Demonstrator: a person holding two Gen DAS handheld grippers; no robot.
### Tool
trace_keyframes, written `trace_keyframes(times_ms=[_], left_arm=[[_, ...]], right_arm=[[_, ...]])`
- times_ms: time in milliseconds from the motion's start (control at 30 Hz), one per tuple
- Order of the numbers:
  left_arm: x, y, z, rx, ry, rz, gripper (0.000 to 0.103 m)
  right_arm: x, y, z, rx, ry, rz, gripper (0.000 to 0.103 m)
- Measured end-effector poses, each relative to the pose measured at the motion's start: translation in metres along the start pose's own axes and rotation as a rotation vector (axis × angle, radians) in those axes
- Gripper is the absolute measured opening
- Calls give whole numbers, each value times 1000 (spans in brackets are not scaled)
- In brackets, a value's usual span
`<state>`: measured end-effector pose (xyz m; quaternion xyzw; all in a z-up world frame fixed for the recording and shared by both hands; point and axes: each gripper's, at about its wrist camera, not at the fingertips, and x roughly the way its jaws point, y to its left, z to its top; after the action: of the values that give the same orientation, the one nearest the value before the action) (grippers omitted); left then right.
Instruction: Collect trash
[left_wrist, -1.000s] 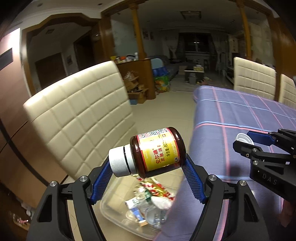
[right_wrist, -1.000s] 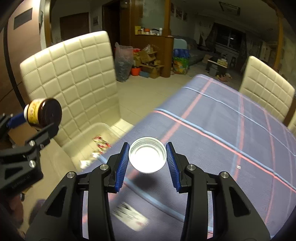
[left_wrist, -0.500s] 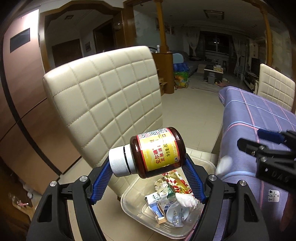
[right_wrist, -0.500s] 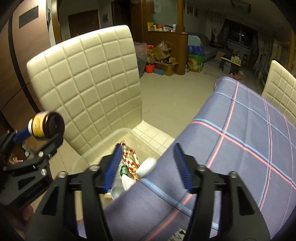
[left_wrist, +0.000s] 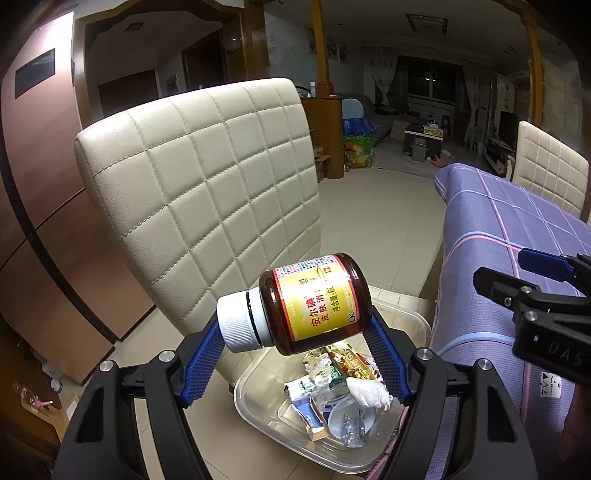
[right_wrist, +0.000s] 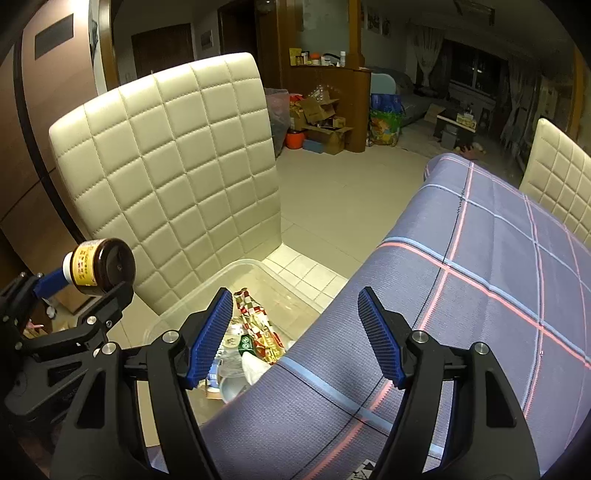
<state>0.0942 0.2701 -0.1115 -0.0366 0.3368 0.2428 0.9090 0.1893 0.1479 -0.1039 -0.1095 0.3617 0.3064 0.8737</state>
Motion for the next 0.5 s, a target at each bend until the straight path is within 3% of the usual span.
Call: trace_keyframes(times_ms=[233, 367, 500], left_arm=[[10, -5, 3, 4, 41, -66, 72], [13, -11, 4, 7, 50, -81, 86], [13, -16, 4, 22, 48, -56, 88]], right_arm=[[-2, -2, 0, 5, -9, 3, 71], [-2, -3, -1, 5, -7, 2, 71], [-2, -3, -1, 3, -5, 1, 71]])
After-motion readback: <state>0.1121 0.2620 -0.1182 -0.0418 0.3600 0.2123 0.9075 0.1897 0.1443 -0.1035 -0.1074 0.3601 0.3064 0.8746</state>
